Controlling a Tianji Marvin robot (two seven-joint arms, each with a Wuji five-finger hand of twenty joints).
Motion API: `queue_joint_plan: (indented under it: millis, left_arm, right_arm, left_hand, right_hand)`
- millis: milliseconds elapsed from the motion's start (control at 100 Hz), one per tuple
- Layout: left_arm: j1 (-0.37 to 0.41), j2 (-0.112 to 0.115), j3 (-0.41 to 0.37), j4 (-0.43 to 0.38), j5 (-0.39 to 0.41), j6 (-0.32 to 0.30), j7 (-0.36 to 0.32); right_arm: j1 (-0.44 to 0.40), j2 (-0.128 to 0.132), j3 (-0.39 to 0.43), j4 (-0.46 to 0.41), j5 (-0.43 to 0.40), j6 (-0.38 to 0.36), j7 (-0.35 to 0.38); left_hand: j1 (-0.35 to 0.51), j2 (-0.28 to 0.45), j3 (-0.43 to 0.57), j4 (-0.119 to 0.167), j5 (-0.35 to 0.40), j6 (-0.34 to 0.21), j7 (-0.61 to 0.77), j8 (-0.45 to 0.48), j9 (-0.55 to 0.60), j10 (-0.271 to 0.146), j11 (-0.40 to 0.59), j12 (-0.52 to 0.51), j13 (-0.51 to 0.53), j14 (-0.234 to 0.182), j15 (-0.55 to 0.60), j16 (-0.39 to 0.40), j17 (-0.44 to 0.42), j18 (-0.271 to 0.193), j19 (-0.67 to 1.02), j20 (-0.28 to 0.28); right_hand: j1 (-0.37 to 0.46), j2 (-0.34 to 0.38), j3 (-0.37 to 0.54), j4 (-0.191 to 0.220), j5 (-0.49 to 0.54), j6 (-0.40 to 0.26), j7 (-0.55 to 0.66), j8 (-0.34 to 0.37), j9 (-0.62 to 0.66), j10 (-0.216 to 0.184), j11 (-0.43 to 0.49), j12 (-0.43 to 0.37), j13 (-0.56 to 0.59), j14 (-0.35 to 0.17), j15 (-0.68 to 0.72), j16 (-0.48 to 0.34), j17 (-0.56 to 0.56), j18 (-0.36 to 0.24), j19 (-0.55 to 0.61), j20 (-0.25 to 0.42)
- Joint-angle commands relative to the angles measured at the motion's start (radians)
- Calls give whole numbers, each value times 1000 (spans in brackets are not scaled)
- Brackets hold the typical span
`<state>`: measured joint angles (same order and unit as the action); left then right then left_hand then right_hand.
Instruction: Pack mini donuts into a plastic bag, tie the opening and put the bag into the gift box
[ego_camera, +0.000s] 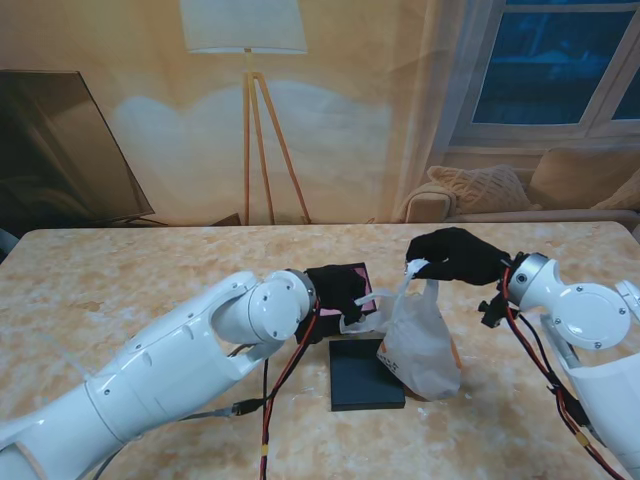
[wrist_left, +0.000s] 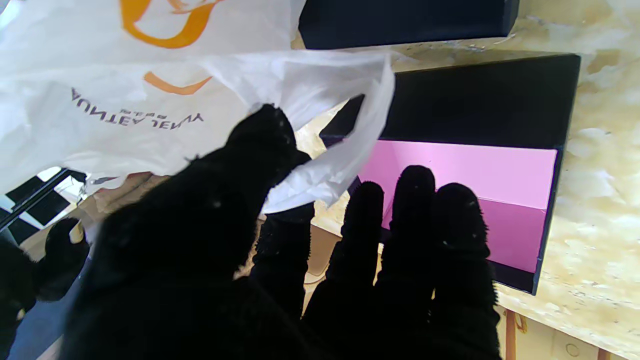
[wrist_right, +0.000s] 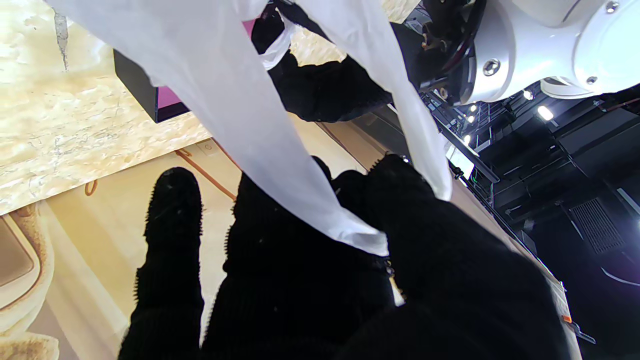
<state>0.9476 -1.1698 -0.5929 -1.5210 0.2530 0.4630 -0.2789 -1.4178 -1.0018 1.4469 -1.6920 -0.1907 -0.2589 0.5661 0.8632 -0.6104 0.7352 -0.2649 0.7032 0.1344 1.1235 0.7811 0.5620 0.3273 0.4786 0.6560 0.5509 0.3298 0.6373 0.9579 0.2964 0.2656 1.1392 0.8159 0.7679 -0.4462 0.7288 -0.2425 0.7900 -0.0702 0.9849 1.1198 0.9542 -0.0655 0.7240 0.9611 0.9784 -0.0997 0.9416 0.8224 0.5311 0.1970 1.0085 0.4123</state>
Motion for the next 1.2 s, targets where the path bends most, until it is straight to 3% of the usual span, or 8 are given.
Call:
queue_joint_plan:
  millis: [0, 80, 400, 490, 590, 660, 890, 1190]
  left_arm:
    - [20, -3, -14, -36, -20, 25, -8]
    - [41, -3, -34, -63, -30, 43, 5]
    - [78, 5, -81, -153, -89, 93, -3]
    - [91, 4, -98, -179, -106, 119, 4]
    - [108, 0, -125, -205, -149, 149, 16]
    - [123, -7, -146, -222, -188, 176, 31]
    - [167, -32, -208, -274, -309, 241, 82]
    - [223, -41, -275, -350, -433, 258, 105]
  right_arm:
    - [-12, -1, 3, -8, -17, -4, 18]
    - [-16, 4, 16, -10, -47, -27, 24]
    - [-54, 8, 92, -44, -76, -63, 17]
    - [-62, 7, 110, -48, -85, -71, 6]
    - [-63, 5, 122, -48, -89, -71, -1]
    - [-58, 5, 127, -41, -96, -74, -4]
    - [-31, 5, 134, -14, -102, -59, -2]
    - [7, 6, 150, 12, -113, -42, 1]
  left_hand:
    - [35, 31, -51, 26, -16, 8, 45, 25, 53, 1, 28, -17, 57, 14, 48, -9, 39, 2, 59, 11]
    - [54, 46, -66, 34, -26, 5, 51, 45, 172, -32, 89, -9, 182, -8, 120, 6, 155, -12, 149, 27]
    - [51, 113, -149, 50, -9, 12, 38, 35, 341, 2, 243, 28, 367, 37, 331, 48, 337, 6, 414, 38]
    - [46, 119, -163, 54, 20, 31, 42, 10, 393, 3, 299, 46, 427, 37, 408, 25, 401, 0, 512, -22]
    - [42, 126, -172, 56, 52, 51, 46, -1, 434, 10, 332, 56, 474, 44, 455, 27, 457, -1, 571, -31]
    - [41, 136, -177, 62, 69, 60, 47, -10, 448, 17, 338, 52, 484, 54, 474, 4, 469, 5, 603, -77]
    - [43, 139, -167, 66, 96, 73, 44, -14, 470, 28, 344, 50, 507, 64, 488, -2, 498, 10, 628, -89]
    - [39, 130, -152, 65, 109, 71, 37, -19, 482, 30, 340, 42, 518, 67, 492, -14, 511, 15, 641, -106]
  right_hand:
    - [246, -33, 333, 54, 16, -398, 254, 122, -1, -61, 37, 8, -7, -12, 27, 24, -10, -2, 16, 21]
    - [245, -35, 340, 55, 16, -397, 257, 125, -1, -62, 42, 12, -8, -12, 36, 30, -10, 0, 16, 21]
    - [259, -32, 345, 49, 50, -424, 304, 160, -1, -73, 54, 16, -9, -10, 41, 32, -11, 3, 19, 23]
    - [263, -32, 345, 48, 61, -431, 313, 169, 1, -77, 56, 15, -9, -9, 41, 31, -11, 2, 19, 22]
    - [269, -32, 343, 46, 72, -437, 325, 179, 1, -79, 59, 14, -9, -10, 40, 30, -10, 0, 19, 22]
    - [272, -32, 342, 45, 81, -444, 333, 186, 2, -84, 62, 13, -7, -9, 40, 29, -11, -2, 18, 21]
    - [278, -32, 344, 44, 104, -454, 349, 202, 8, -93, 71, 11, -3, -10, 42, 30, -12, -10, 14, 17]
    - [288, -29, 343, 45, 135, -461, 373, 224, 16, -110, 82, 0, 2, -22, 37, 28, -10, -28, -5, -10]
